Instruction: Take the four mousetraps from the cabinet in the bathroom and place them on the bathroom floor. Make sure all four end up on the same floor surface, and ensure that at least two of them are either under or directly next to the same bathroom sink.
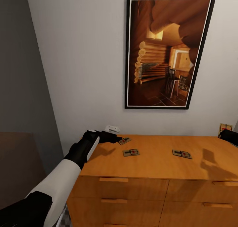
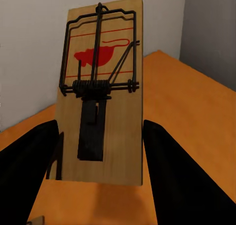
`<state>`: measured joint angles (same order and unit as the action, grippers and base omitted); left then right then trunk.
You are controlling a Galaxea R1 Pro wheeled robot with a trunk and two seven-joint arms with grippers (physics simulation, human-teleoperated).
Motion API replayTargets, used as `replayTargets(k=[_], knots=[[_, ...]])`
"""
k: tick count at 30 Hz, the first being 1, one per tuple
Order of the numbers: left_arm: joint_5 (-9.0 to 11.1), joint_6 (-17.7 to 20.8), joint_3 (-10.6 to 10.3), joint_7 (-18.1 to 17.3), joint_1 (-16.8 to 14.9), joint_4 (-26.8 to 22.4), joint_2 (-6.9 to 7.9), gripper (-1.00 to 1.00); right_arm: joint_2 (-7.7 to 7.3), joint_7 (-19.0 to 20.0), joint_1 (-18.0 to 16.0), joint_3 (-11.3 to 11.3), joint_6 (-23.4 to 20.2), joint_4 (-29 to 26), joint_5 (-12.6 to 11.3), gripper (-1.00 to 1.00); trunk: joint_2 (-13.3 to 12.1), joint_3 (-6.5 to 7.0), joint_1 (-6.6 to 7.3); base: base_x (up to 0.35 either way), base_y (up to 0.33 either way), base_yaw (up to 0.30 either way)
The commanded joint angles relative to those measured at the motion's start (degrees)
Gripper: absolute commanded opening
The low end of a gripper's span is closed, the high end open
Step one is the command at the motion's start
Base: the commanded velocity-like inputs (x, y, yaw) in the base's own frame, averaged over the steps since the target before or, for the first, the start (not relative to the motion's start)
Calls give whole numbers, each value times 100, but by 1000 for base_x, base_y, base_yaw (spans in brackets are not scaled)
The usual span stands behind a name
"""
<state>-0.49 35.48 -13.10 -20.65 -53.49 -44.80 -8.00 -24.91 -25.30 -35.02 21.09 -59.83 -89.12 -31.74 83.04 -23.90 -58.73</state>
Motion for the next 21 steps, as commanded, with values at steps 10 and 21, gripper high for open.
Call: replayTargets(k=[10,21], knots=[[7,40,7,-31,-4,-14,21,100,6,-63,-7,-5,-17,-7,-56,-100,4,-7,0,0,0,0],[20,3,35,0,-4,-30,26,100,-4,-63,-5,-3,-17,4,-52,-100,4,-7,0,94,0,0]])
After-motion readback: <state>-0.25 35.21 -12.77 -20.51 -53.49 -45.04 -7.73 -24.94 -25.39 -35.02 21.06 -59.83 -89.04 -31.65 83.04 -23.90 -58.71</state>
